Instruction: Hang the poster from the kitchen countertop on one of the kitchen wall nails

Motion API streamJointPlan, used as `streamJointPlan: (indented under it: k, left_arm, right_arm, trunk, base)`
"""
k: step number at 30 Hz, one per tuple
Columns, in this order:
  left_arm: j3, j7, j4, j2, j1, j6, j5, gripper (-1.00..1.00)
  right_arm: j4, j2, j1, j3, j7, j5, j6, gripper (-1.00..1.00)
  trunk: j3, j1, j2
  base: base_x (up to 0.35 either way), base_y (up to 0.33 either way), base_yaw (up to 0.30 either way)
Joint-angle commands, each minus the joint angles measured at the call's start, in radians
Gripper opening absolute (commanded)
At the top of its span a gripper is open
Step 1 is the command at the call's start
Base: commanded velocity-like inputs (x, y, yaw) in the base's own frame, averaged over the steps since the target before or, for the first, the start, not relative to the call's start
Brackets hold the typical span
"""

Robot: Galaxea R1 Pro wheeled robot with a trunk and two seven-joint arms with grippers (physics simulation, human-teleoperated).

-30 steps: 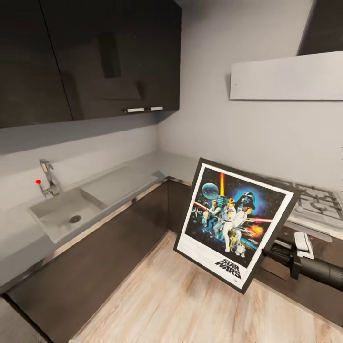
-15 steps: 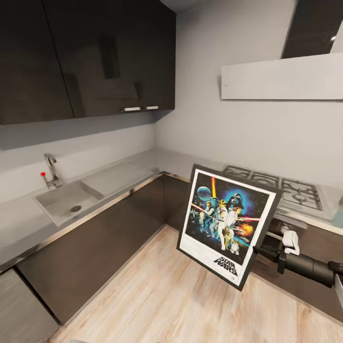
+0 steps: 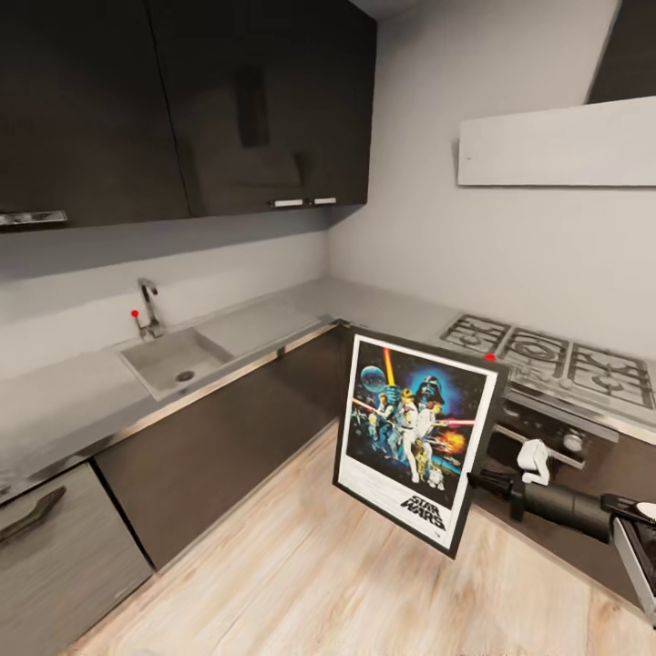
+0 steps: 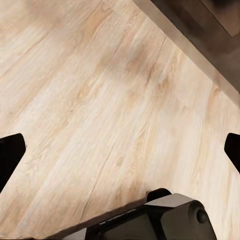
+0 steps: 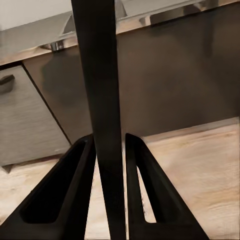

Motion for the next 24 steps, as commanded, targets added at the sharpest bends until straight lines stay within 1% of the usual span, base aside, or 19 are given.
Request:
streamJointPlan:
  k: [1,4,11,14,17,24]
  left_arm:
    - [-0.008,-0.002,0.001,0.000,-0.001,-0.005,0.007,1.00]
    - [-0.008,-0.002,0.001,0.000,-0.001,-0.005,0.007,1.00]
    - [-0.008,-0.002,0.001,0.000,-0.001,-0.005,0.007,1.00]
    - [-0.008,-0.001,0.001,0.000,-0.001,-0.005,0.007,1.00]
    - [-0.008,0.002,0.001,0.001,-0.001,-0.004,0.007,1.00]
    - [-0.008,0.007,0.001,0.002,-0.001,-0.004,0.007,1.00]
  right_arm:
    - [0.000,0.000,-0.001,0.001,0.001,-0.006,0.012,-1.00]
    - [-0.001,0.000,-0.001,0.004,-0.006,-0.006,0.013,-1.00]
    - [-0.001,0.000,-0.001,0.007,-0.012,-0.008,0.016,-1.00]
    - [-0.001,0.000,-0.001,0.008,-0.012,-0.008,0.016,-1.00]
    - [-0.001,0.000,-0.001,0.009,-0.012,-0.008,0.016,-1.00]
    - [-0.001,0.000,-0.001,0.009,-0.012,-0.008,0.016,-1.00]
  trunk:
    - [-0.003,0.000,-0.002]
    - [-0.006,0.000,-0.002]
    - [-0.007,0.000,-0.002]
    - [-0.007,0.000,-0.002]
    - [-0.007,0.000,-0.002]
    - [-0.007,0.000,-0.002]
  base:
    - [-0.316,-0.002,0.234]
    - [-0.325,-0.001,0.220]
    - [-0.343,0.000,0.052]
    - [-0.283,0.000,0.193]
    - [-0.129,0.000,0.249]
    - [-0.037,0.012,0.279]
